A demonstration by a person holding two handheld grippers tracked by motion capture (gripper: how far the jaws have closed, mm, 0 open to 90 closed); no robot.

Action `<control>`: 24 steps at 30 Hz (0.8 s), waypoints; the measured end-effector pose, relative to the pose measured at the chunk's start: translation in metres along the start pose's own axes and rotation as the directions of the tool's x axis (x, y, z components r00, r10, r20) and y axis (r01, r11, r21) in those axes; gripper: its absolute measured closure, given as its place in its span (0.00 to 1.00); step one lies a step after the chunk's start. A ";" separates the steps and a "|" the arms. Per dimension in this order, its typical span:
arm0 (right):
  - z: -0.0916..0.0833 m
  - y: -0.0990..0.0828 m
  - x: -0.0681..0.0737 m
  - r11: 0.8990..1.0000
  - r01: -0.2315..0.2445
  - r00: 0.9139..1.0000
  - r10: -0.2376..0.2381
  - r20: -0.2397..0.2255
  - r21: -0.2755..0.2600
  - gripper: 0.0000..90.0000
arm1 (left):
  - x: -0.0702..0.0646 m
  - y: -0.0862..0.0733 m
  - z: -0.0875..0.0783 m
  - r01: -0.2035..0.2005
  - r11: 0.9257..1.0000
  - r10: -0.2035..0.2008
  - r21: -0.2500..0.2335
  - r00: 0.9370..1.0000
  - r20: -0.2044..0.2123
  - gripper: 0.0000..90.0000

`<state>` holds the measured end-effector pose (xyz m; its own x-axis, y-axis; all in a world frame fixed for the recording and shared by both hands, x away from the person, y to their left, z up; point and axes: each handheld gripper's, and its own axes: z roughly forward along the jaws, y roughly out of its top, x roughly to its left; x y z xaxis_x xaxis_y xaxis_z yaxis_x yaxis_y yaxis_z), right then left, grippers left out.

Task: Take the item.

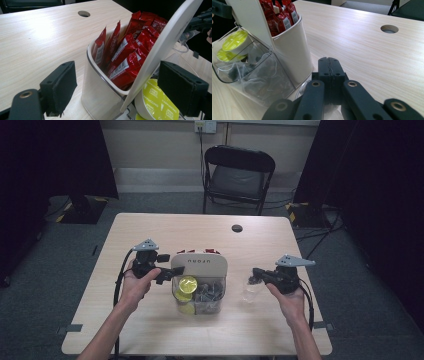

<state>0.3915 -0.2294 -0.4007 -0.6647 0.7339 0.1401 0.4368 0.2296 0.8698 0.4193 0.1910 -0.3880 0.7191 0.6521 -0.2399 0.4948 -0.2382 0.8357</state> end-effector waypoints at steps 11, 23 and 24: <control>0.003 -0.001 0.001 1.000 0.006 1.000 -0.006 0.002 0.017 0.94 | 0.000 0.000 0.000 0.001 1.000 -0.001 0.002 1.000 -0.003 0.17; 0.003 -0.003 -0.002 0.999 -0.028 0.999 0.027 0.022 0.018 0.77 | 0.000 0.000 -0.001 0.003 1.000 -0.003 0.001 1.000 -0.005 0.17; 0.003 -0.003 -0.002 0.999 -0.029 0.999 0.029 0.023 0.017 0.76 | 0.000 0.000 -0.001 0.003 1.000 -0.003 0.001 1.000 -0.005 0.17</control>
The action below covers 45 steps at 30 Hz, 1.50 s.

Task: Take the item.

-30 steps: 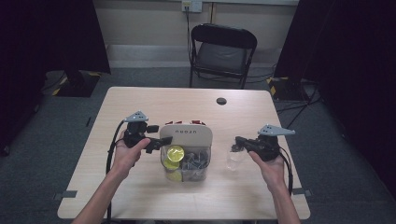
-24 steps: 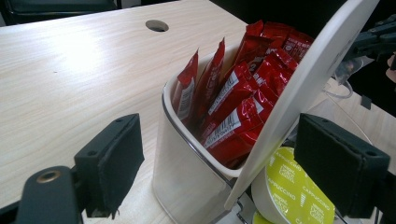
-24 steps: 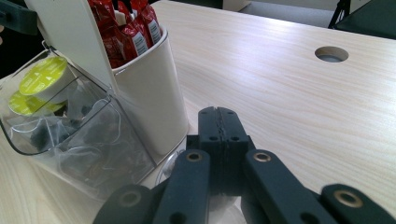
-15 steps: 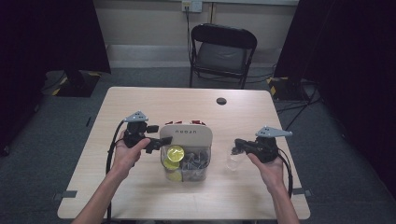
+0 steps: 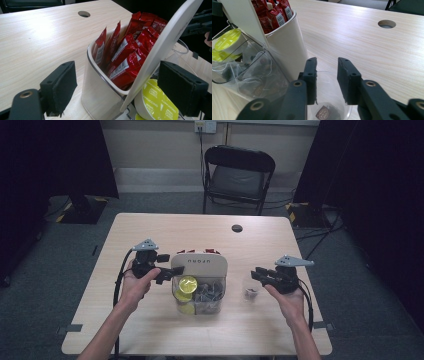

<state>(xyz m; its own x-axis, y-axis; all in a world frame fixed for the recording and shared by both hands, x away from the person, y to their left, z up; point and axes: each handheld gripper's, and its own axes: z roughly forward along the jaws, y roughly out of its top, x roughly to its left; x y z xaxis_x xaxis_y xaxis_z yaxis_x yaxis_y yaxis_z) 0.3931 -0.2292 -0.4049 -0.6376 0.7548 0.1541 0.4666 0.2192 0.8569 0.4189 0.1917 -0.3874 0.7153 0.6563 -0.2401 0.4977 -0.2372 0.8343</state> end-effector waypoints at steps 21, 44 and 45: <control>-0.029 -0.014 -0.005 0.999 -0.032 0.999 0.033 0.032 -0.009 0.60 | 0.003 0.001 -0.004 0.013 1.000 -0.013 -0.011 1.000 0.006 0.17; -0.025 -0.086 -0.025 0.982 -0.088 0.981 0.057 0.184 0.169 0.30 | 0.006 0.000 -0.012 0.010 1.000 -0.010 -0.020 1.000 0.002 0.19; -0.023 -0.087 -0.025 0.980 -0.089 0.979 0.054 0.196 0.176 0.29 | 0.006 0.000 -0.013 0.013 1.000 -0.013 -0.028 1.000 0.007 0.19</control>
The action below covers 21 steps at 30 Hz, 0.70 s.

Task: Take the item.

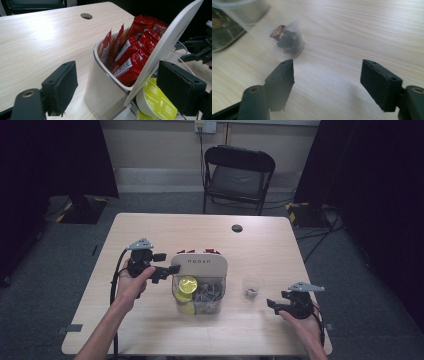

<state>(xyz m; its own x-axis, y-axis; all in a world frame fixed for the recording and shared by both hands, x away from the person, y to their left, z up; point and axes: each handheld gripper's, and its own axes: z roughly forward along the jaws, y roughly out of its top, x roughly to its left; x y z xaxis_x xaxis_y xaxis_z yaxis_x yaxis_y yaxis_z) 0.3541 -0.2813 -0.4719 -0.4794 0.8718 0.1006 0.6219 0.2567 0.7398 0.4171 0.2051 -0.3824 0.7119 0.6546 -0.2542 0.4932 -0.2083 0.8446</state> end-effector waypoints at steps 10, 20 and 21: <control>0.014 -0.003 -0.001 0.998 0.013 0.997 -0.017 0.069 0.062 0.19 | 0.008 0.007 -0.026 -0.004 0.998 0.004 -0.055 1.000 -0.007 0.21; 0.016 -0.010 -0.001 0.996 0.028 0.996 -0.035 0.086 0.086 0.19 | 0.019 0.009 -0.022 0.025 0.996 -0.029 -0.085 0.999 -0.042 0.20; 0.016 -0.010 -0.001 0.996 0.027 0.995 -0.034 0.090 0.086 0.19 | 0.020 0.009 -0.020 0.028 0.996 -0.032 -0.086 0.999 -0.043 0.20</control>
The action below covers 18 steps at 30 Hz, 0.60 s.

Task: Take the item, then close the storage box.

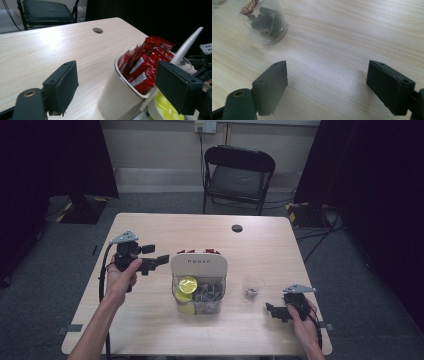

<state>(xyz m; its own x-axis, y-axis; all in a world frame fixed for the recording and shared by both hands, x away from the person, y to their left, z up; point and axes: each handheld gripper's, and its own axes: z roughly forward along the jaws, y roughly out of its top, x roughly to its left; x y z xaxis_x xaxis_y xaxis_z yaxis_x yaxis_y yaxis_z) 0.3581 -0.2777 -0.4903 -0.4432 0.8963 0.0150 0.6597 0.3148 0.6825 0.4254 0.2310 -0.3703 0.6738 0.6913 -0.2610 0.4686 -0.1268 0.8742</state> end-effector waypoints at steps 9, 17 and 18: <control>0.003 -0.002 0.000 1.000 0.008 1.000 -0.008 0.030 -0.008 0.17 | 0.003 -0.003 0.016 0.018 1.000 -0.018 0.022 1.000 -0.005 0.21; 0.003 -0.008 0.002 0.999 -0.003 0.999 0.005 0.042 -0.050 0.16 | 0.005 -0.004 0.017 0.019 1.000 -0.020 0.018 1.000 0.009 0.21; 0.003 -0.008 0.002 0.999 -0.003 0.999 0.005 0.041 -0.052 0.16 | 0.005 -0.004 0.017 0.018 1.000 -0.018 0.018 1.000 0.011 0.21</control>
<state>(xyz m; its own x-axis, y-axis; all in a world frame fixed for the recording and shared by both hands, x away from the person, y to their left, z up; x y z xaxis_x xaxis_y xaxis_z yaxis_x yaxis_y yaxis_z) 0.3542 -0.2777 -0.4980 -0.4147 0.9099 -0.0116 0.6286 0.2957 0.7193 0.4365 0.2229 -0.3822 0.6713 0.6856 -0.2815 0.4912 -0.1270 0.8618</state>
